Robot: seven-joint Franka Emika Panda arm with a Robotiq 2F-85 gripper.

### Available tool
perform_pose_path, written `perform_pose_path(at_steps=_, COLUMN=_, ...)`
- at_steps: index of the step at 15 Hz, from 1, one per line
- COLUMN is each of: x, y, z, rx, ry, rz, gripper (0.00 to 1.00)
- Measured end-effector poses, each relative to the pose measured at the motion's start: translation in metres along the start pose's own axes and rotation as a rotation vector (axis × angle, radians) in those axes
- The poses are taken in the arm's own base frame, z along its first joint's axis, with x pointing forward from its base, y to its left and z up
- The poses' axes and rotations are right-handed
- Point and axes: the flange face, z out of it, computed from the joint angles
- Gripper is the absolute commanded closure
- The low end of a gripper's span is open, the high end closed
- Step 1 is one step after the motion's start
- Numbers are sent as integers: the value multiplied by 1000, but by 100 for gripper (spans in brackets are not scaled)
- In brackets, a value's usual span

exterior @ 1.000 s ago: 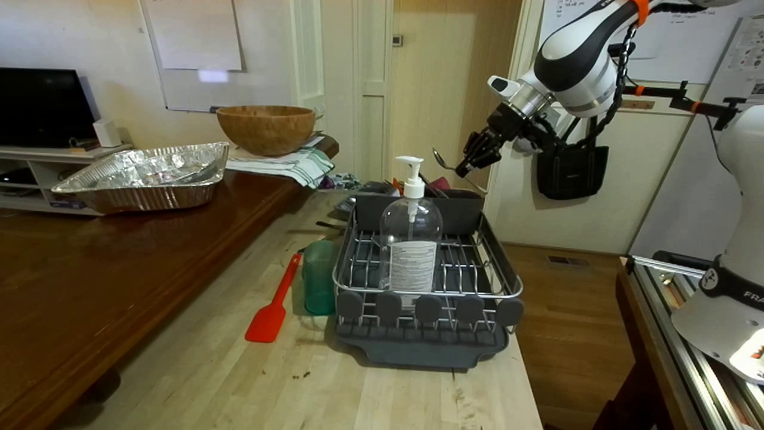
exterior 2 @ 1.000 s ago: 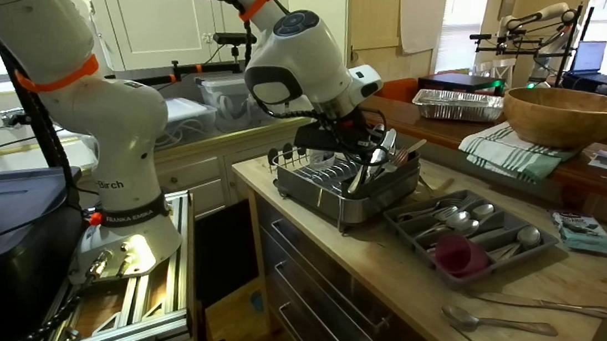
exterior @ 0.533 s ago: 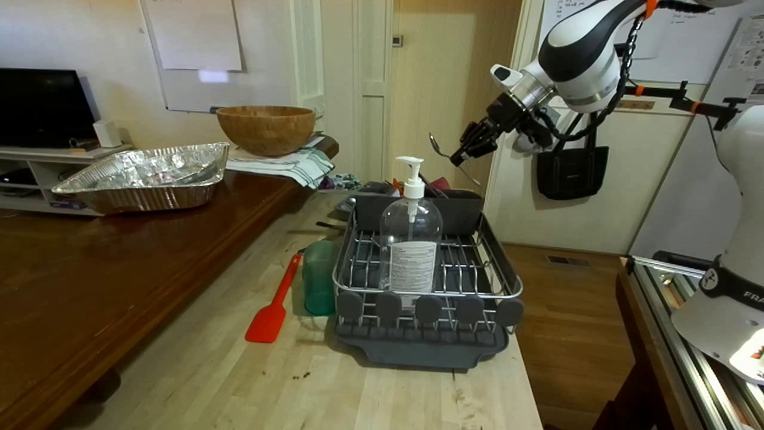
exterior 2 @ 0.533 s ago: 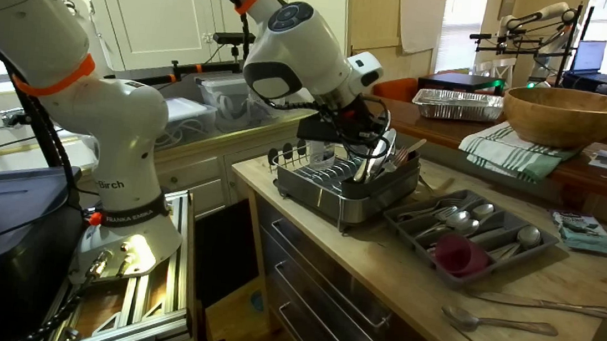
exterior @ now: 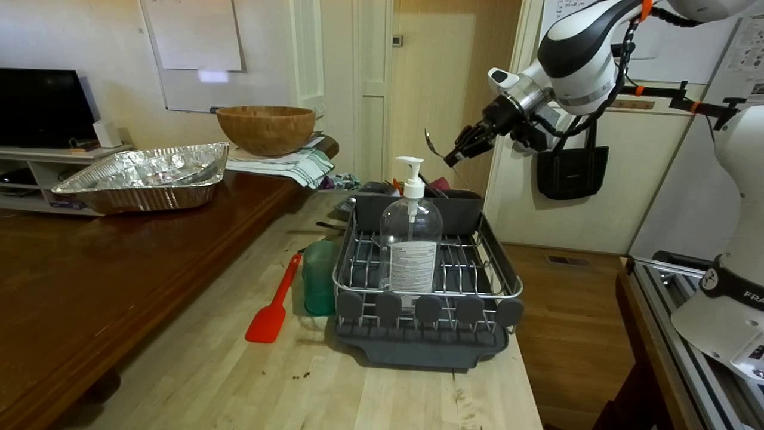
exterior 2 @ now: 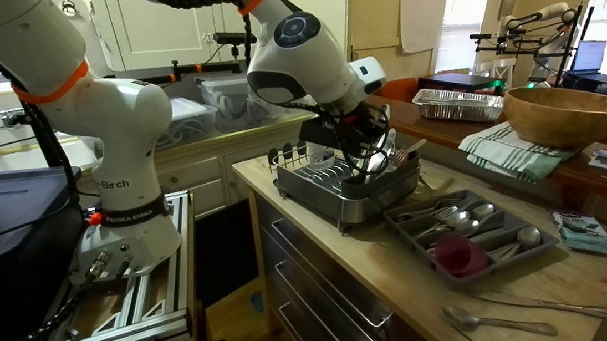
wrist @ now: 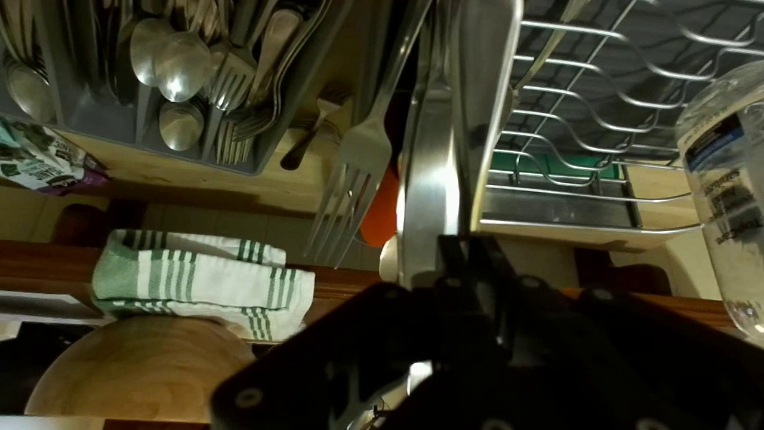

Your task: Put the spoon in the dishes tray

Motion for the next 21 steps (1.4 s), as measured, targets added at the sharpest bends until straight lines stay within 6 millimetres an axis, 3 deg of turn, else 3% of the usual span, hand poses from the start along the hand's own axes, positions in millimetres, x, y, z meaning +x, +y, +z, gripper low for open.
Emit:
perform_pose_path(at_steps=4, x=-17, y=21, z=7, rx=31, ry=16, rz=29, gripper=98)
perform_pose_path(at_steps=9, x=-26, y=29, z=34, rx=122, ry=19, rz=43, gripper=98)
perform_pose_path(at_steps=10, x=-25, y=28, z=38, rx=137, ry=18, rz=46, gripper=65)
perform_pose_path(at_steps=11, x=-24, y=29, z=42, rx=149, ry=13, rz=56, gripper=64)
perform_pose_path(at_steps=14, x=-19, y=32, z=47, rx=153, ry=5, rz=95, gripper=42)
perform_pose_path(at_steps=17, x=5, y=29, z=34, rx=102, ry=31, rz=95, gripper=20)
perform_pose_path(at_steps=19, x=28, y=14, z=18, rx=49, ry=30, rz=73, gripper=5)
perform_pose_path(at_steps=21, x=44, y=-8, z=8, rx=10, ry=-15, rz=62, gripper=0)
